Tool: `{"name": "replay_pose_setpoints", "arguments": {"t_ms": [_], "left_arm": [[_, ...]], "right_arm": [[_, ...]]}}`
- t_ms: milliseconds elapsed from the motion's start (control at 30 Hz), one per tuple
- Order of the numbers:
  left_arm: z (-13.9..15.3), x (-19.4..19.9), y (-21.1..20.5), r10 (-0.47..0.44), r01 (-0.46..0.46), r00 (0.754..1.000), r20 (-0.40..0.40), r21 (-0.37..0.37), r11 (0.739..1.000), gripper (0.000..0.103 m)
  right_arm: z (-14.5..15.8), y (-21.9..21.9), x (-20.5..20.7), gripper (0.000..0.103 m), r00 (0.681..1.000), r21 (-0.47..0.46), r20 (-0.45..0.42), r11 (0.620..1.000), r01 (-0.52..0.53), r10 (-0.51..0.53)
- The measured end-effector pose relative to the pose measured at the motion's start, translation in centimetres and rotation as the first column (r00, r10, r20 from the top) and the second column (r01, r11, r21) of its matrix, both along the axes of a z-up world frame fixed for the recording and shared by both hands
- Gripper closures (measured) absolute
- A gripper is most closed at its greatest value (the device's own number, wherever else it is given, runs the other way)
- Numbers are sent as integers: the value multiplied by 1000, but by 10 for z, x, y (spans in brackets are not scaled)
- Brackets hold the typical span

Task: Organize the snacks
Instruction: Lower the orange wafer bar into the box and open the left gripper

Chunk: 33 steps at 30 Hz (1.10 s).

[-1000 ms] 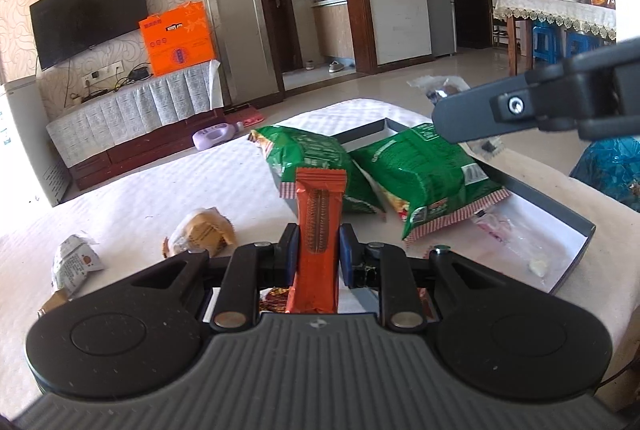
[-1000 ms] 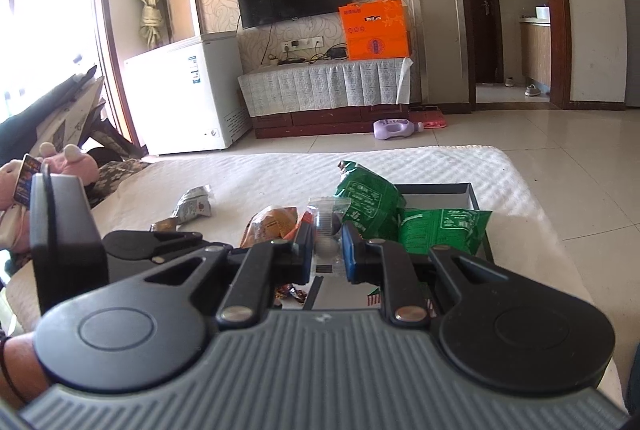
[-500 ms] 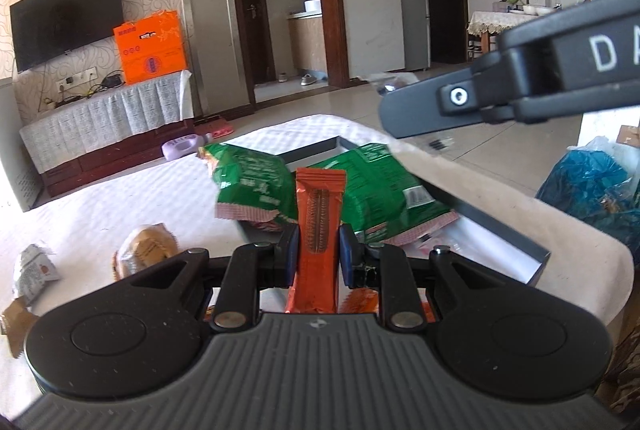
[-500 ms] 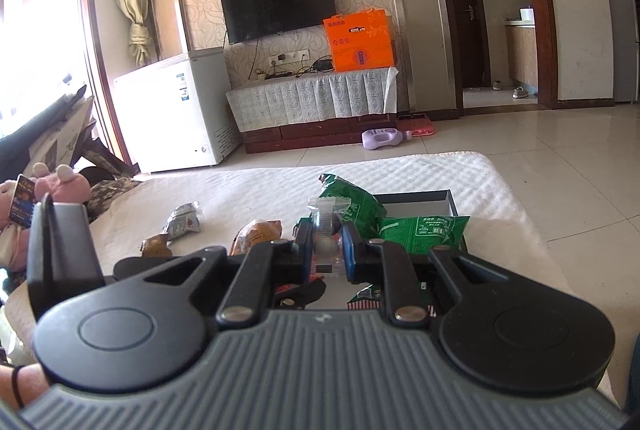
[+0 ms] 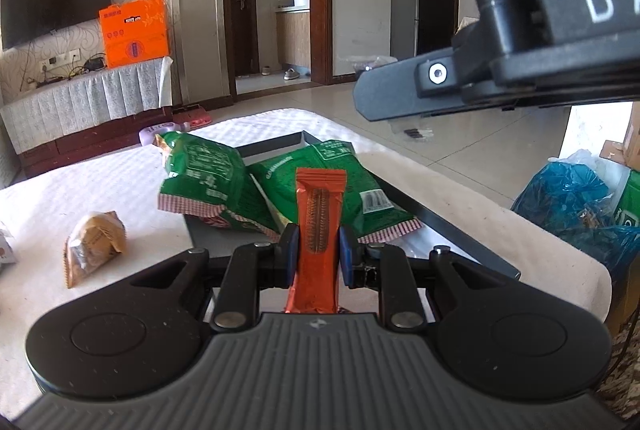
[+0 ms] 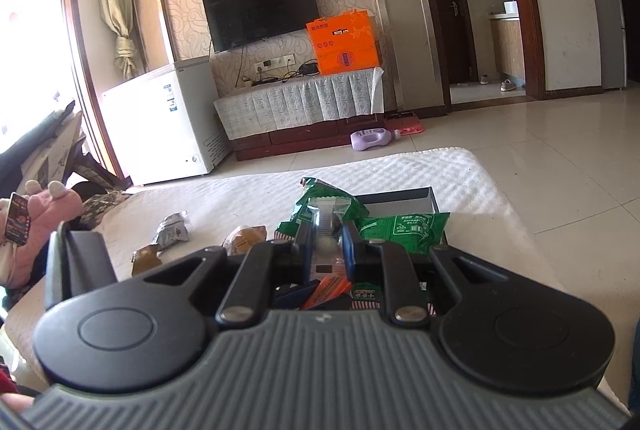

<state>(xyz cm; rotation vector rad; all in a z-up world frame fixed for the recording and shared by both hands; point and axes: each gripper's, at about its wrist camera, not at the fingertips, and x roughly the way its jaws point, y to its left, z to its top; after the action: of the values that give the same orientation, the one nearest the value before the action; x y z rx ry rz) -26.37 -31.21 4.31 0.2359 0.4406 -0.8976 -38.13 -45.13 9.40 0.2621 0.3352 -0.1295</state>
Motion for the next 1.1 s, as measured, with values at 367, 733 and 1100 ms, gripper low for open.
{"name": "replay_pose_setpoints", "arguments": {"t_ms": [367, 733, 1100], "left_arm": [[-16, 4, -15, -6, 6, 999, -49, 2, 1000, 78], [-26, 0, -19, -19, 20, 999, -40, 21, 1000, 61], [-24, -7, -6, -14, 14, 1000, 7, 28, 1000, 42]], "right_arm": [[-3, -4, 1, 84, 1000, 21, -12, 1000, 7, -7], [-6, -4, 5, 84, 999, 21, -31, 1000, -6, 7], [-14, 3, 13, 84, 997, 14, -64, 999, -37, 38]]}}
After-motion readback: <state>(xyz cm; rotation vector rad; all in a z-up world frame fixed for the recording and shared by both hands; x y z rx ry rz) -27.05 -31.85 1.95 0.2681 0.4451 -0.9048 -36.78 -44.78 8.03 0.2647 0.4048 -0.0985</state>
